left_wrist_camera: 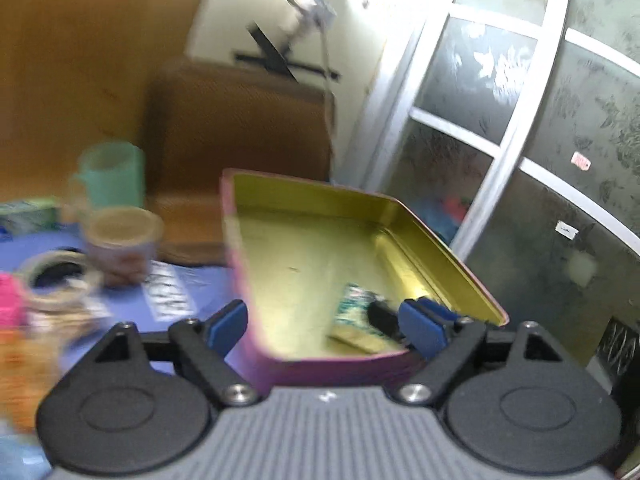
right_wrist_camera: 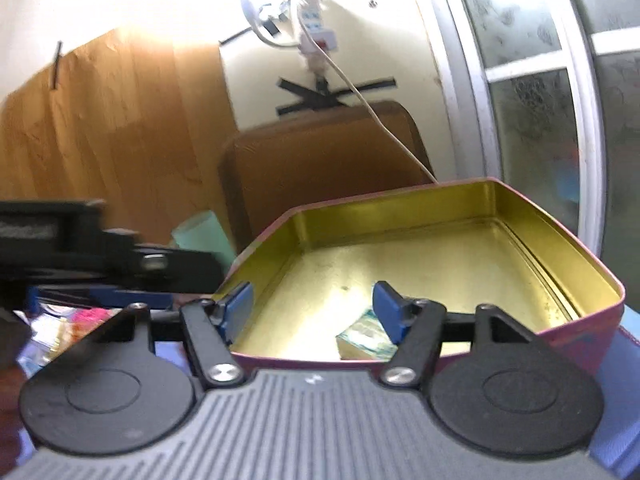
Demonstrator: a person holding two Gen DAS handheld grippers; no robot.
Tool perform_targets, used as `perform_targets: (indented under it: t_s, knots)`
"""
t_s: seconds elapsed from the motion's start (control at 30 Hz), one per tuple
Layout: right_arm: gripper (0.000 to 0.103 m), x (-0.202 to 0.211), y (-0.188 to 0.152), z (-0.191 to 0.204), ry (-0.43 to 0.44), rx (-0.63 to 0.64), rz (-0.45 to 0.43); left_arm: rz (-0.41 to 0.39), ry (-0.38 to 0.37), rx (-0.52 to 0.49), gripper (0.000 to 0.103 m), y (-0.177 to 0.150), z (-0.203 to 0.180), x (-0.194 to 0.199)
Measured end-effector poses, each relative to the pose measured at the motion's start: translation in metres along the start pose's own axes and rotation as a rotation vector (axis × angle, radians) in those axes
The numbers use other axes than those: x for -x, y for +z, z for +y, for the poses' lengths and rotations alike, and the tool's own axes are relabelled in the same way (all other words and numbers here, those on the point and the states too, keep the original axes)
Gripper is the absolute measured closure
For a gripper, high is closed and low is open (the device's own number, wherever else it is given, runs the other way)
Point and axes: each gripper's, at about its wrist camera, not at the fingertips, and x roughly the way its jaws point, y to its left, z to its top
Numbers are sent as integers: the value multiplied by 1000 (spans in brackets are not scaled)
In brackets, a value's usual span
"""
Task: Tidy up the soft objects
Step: 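Grasp the clear blue glasses case with the left gripper and place it in the tin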
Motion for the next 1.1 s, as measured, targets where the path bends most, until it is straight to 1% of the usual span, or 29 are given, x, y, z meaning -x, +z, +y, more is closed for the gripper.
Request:
perform_targets:
  t_s: [0.07,0.1,0.13,0.2,0.3,0.37,0.43,0.5,0.53,0.6,0.63,0.67,0.73,0.8,0.87,0.9,0.93,0.97,1.0,1.1]
  knots:
    - [35,6,1,11,57,6,-21,-44,38,8,12,-6,21,33]
    - [35,4,4,10,97,10,-22,-66,67,23,10,-11,34,50]
    - [35,1,4,17,147,21,-5,-88,109,52,10,-18,52,69]
    - [35,-7,4,38,270,46,64,-109,189,123,9,-29,82,98]
    - [31,-25,-5,82,463,109,204,-81,382,239,9,-47,128,134]
    - [30,-37,-18,120,563,207,285,-58,497,285,9,-58,148,149]
    - [26,-47,-30,154,607,304,320,-28,589,325,7,-68,165,160]
    - [26,-61,-41,181,625,376,365,2,639,358,7,-77,178,164]
    - [26,-70,-46,193,642,402,402,16,644,379,7,-83,184,165]
    - [26,-73,-58,206,656,431,451,33,618,428,7,-91,193,165]
    - [34,-73,-63,212,655,446,464,38,585,459,7,-94,198,164]
    - [38,-73,-67,217,645,460,476,39,552,478,7,-98,202,164]
    - [44,-60,-71,221,634,458,475,42,497,503,6,-99,204,158]
    - [46,-45,-70,224,640,449,480,36,465,498,6,-96,203,152]
    - [47,-32,-71,227,655,427,496,33,403,514,7,-99,195,149]
    - [47,-25,-74,226,670,408,506,35,377,517,14,-102,195,147]
    - [47,-20,-76,222,683,393,518,46,356,509,24,-104,190,144]
    - [47,-16,-80,222,694,382,523,42,353,491,25,-107,184,146]
    - [47,-14,-83,224,696,382,517,43,358,472,30,-106,179,142]
    - [48,-7,-84,226,668,385,487,51,351,451,34,-101,167,138]
